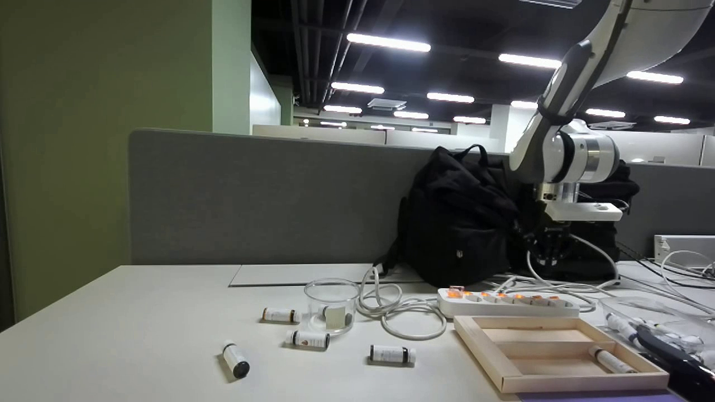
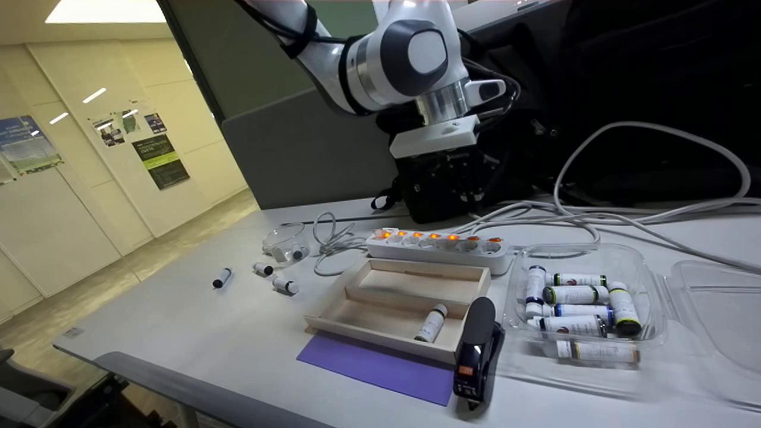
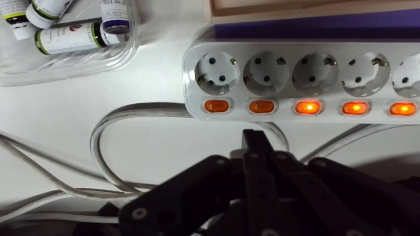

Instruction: Turn on the second switch from the right

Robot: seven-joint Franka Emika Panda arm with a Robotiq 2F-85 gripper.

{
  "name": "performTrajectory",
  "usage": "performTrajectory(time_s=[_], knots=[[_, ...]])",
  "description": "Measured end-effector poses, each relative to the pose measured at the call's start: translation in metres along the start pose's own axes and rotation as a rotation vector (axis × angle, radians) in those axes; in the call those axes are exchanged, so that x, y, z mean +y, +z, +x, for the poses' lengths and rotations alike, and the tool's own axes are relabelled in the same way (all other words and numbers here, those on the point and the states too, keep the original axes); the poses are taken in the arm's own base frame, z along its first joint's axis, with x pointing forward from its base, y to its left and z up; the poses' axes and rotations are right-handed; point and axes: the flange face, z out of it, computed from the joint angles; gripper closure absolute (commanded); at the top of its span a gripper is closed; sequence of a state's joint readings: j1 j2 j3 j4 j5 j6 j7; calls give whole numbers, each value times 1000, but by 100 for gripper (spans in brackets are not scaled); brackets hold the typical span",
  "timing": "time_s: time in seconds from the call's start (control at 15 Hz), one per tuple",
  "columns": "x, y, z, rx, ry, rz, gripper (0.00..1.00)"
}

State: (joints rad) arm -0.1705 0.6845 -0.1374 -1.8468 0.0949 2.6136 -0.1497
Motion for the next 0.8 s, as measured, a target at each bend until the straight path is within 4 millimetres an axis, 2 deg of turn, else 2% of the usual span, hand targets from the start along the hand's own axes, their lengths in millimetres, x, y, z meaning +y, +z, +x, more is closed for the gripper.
performTrajectory(time_s=[0.53,0.8], knots=[[-1,32,-10,-30,7,-2,100],[-5,40,-10,-9,3,-2,100]])
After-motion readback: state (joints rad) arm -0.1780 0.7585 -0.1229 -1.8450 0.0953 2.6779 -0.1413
